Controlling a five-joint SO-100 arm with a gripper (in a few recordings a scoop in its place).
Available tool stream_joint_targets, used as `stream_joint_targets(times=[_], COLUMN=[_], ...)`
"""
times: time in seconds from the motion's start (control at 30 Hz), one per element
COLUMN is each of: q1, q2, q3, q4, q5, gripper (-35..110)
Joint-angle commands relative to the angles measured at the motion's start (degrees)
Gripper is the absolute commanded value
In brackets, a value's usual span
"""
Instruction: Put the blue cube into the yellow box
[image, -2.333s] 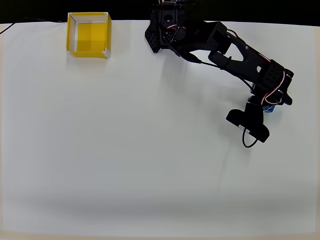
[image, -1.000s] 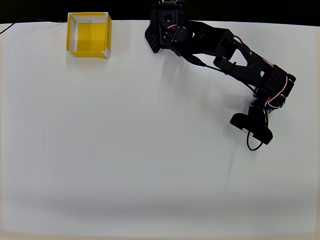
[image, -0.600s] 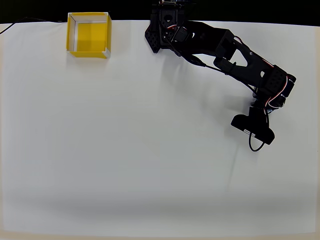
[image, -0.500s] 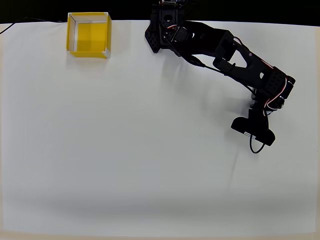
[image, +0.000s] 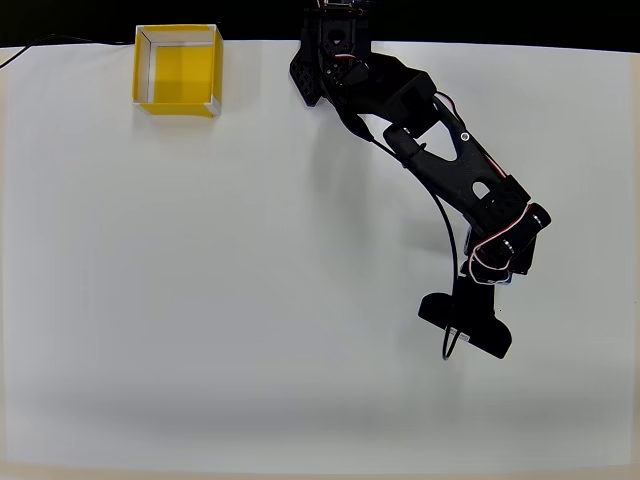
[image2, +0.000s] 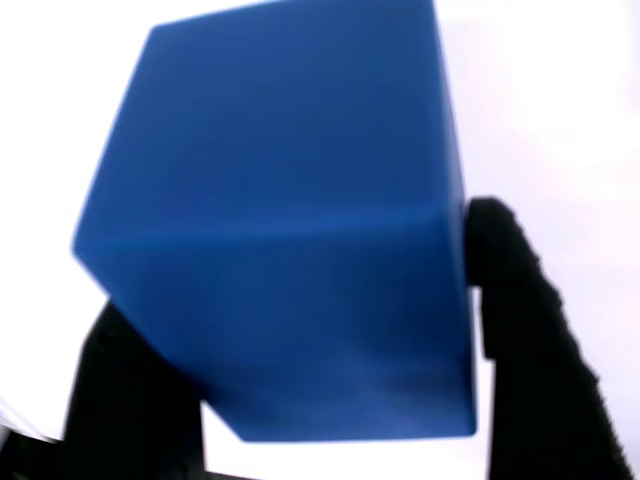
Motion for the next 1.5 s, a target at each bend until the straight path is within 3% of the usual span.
stream_joint_targets(times=[0.0, 0.3, 0.8, 1.47], q1=[8.44, 29.62, 61.35, 105.47], q2=[16.08, 23.82, 42.36, 65.57], q3=[-5.71, -5.45, 15.21, 45.70], q4=[0.88, -4.66, -38.14, -42.54], q5=[-6.77, -20.74, -41.92, -45.62], gripper=[10, 10, 12, 12])
